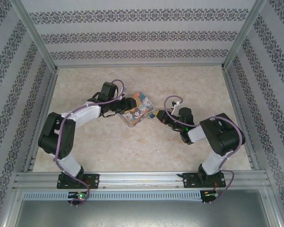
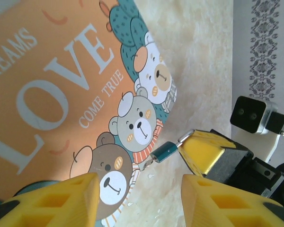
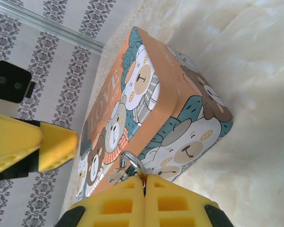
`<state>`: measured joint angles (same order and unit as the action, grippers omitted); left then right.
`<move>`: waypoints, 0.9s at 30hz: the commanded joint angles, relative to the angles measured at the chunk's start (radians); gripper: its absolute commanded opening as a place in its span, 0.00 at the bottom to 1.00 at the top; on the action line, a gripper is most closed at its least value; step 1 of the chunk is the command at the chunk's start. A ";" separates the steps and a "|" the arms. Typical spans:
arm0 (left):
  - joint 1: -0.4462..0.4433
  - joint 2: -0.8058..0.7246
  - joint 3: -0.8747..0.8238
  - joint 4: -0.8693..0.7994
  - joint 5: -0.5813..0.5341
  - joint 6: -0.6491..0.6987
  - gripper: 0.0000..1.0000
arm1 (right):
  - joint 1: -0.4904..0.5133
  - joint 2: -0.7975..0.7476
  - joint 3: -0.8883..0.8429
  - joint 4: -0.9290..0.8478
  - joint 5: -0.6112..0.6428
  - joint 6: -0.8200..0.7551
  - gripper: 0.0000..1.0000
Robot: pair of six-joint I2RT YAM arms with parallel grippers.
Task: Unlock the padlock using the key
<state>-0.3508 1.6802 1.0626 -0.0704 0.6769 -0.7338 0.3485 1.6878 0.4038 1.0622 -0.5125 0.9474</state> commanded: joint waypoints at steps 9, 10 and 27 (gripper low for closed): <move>0.101 -0.195 -0.059 -0.082 -0.095 0.075 0.50 | -0.013 -0.397 -0.033 -0.609 -0.022 -0.209 0.00; 0.106 -0.208 -0.066 -0.088 -0.101 0.081 0.50 | -0.012 -0.434 -0.039 -0.663 -0.018 -0.219 0.00; 0.137 -0.261 -0.125 -0.086 -0.114 0.080 0.51 | -0.014 -0.498 -0.157 -0.897 0.034 -0.252 0.00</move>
<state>-0.2268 1.4368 0.9463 -0.1326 0.5674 -0.6689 0.3420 1.1755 0.2462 0.1715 -0.5049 0.7250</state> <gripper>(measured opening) 0.511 0.044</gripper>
